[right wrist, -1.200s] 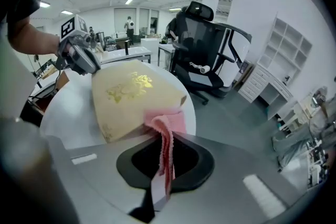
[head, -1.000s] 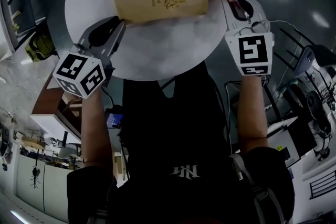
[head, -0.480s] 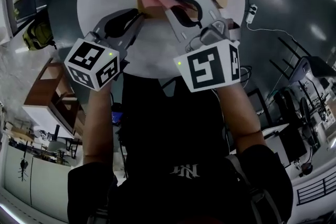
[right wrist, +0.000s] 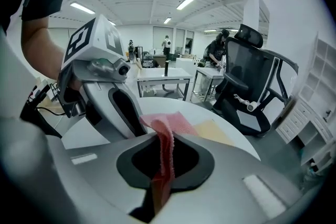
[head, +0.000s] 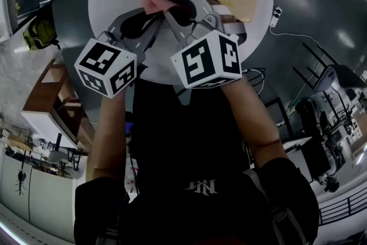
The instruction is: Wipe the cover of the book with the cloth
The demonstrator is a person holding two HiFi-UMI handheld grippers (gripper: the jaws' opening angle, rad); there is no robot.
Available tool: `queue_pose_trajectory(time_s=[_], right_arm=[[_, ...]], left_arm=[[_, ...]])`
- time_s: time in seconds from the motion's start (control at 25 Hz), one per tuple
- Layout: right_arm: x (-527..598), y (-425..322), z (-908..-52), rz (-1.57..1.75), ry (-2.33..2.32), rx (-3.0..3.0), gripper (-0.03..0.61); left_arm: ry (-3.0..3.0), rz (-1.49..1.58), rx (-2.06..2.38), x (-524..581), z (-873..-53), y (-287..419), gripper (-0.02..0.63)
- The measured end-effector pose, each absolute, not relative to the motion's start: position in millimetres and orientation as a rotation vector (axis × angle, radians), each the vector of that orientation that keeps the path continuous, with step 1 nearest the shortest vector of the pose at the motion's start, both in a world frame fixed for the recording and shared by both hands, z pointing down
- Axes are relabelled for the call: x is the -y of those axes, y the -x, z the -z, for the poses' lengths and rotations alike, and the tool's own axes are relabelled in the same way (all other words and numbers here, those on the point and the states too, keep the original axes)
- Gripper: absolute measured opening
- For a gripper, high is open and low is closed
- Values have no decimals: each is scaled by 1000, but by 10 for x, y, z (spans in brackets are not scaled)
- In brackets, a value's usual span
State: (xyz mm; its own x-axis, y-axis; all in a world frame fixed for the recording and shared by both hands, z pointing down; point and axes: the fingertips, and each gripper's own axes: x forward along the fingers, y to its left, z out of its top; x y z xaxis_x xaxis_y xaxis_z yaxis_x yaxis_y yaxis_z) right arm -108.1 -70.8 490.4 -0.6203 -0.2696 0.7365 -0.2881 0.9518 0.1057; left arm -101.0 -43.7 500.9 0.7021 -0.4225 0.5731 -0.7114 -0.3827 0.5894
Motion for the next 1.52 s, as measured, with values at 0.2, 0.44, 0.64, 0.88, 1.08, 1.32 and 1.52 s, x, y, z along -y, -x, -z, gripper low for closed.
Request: queue_pose_trajectory(time_s=[0.2,0.44,0.64,0.88,1.08,1.32,1.52], right_arm=[[733,966,-4898,-42,-407,2267,12],[763,692,-4968,-55,-443,2254,12],[811,386,-4943,-63,-491,2228,12],[879,-14,-4949,-78,-555,2199,12],[910,-317,-4925,-69,-584,2169,12],[950,-553,-4925,-71,-621,2144,12],[979,-758,-4918,-82,-662,2119,12]], left_arm=[[-2030,-426,864,440,-4994,997,61],[-2026,-445,863,438,-5054,981,61],[-2033,-468,866,437,-5022,971,61],[-2033,-496,869,440,-5020,976,61],[-2029,-508,875,433,-4996,977,62],[-2031,-510,891,446,-4996,997,61],[-2030,-512,896,454,-4989,1003,61]])
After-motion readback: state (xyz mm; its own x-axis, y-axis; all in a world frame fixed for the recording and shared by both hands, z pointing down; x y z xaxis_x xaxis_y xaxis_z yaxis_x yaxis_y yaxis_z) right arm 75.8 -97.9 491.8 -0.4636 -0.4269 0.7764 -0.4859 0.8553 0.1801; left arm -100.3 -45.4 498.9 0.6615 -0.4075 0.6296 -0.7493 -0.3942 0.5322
